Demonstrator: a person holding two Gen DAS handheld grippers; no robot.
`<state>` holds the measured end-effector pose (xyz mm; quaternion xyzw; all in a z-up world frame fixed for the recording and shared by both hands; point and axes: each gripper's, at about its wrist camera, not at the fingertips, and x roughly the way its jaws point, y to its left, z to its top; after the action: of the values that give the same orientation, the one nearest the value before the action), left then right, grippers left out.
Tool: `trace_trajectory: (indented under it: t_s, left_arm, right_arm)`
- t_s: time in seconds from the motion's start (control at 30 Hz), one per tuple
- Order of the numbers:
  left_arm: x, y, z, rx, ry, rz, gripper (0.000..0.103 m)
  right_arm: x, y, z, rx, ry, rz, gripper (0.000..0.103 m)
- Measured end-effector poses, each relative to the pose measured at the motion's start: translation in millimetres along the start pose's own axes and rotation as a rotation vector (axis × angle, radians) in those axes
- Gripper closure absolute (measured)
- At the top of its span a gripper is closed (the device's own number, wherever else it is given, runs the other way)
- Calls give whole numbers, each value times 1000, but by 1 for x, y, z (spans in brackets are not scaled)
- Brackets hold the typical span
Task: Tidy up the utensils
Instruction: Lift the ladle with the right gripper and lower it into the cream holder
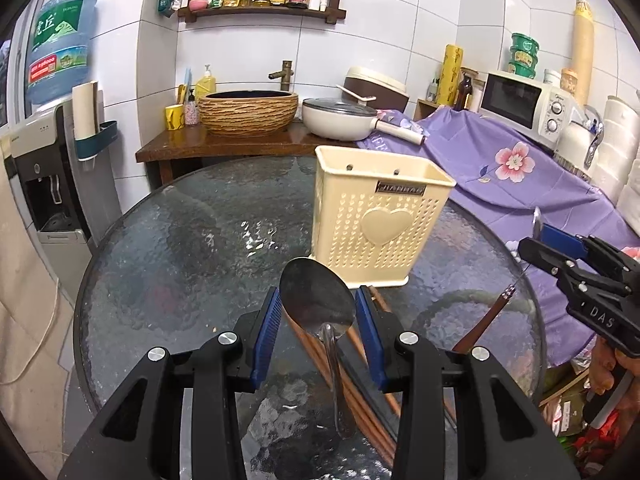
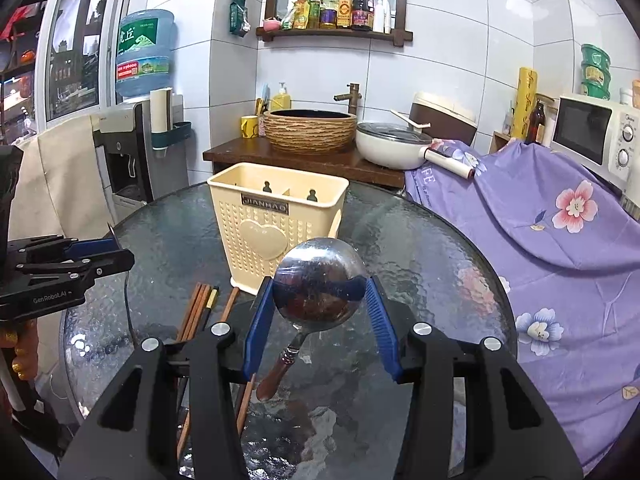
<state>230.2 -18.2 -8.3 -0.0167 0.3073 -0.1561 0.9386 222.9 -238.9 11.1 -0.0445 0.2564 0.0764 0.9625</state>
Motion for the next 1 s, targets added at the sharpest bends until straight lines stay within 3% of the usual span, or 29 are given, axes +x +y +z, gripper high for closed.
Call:
trace_trajectory:
  t_s: [0.1,0.27,0.47,0.57,0.7,1.0]
  left_arm:
    - [-5,-3,15,2,-16,-31,66]
    - [-20,-6,83,-8,-102,-93,66]
    - [-14,-16,165,-6,-206,-44,66]
    - [2,-24,185,4,-234,8,66]
    - [28,-30,191,16,-230,37,66]
    - [74,-23,158,11,-185,61,66]
  right_arm:
    - [-1,0,17,0,-8,28,56]
    - [-11,-5,72,8,-83,49,56]
    - [-5,-21,148,43,-183,-17,56]
    - [11,-26,167,47,-185,-56,56]
    - [40,-29,168,48,-147,-81,56]
    - [84,-26,127,46,-83,-58,56]
